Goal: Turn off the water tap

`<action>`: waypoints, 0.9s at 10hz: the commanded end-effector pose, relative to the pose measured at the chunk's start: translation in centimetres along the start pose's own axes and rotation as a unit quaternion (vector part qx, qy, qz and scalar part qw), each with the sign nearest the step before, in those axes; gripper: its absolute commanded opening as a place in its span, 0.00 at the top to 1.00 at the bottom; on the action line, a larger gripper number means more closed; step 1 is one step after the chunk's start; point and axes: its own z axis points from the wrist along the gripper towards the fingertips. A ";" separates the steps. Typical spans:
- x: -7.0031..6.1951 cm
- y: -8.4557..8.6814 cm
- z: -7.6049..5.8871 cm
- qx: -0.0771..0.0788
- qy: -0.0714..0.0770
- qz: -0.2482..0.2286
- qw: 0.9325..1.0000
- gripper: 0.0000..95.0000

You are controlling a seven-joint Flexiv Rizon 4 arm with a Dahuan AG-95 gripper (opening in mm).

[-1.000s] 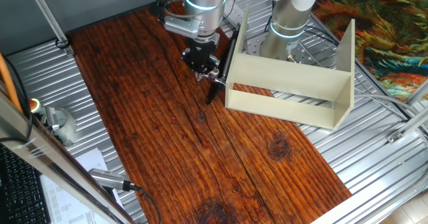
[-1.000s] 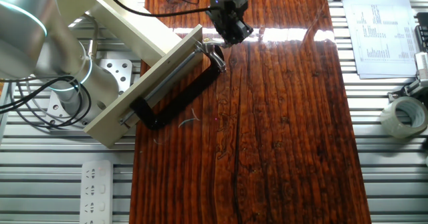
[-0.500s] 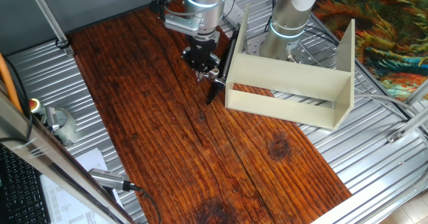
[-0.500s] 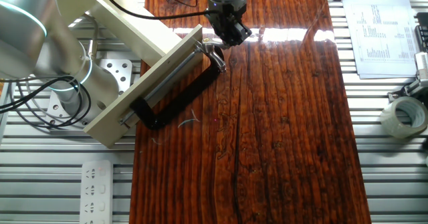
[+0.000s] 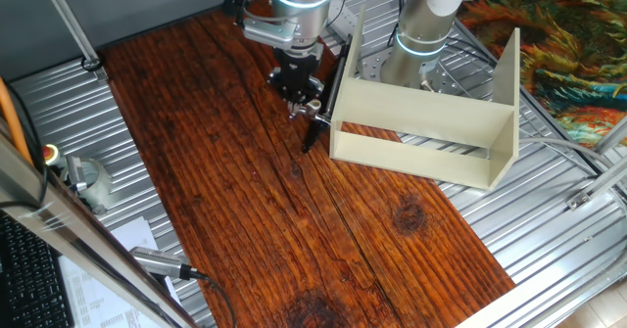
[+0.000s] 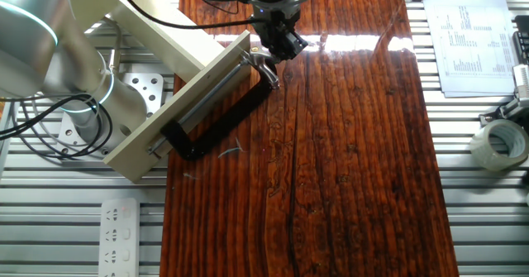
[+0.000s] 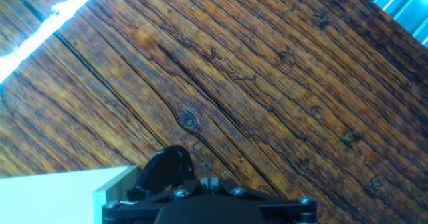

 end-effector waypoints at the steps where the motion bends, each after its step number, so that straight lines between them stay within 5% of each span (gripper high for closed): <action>1: 0.3 0.0 0.1 -0.001 0.000 -0.001 1.000 1.00; 9: 0.5 0.1 0.1 -0.002 0.001 -0.001 1.000 1.00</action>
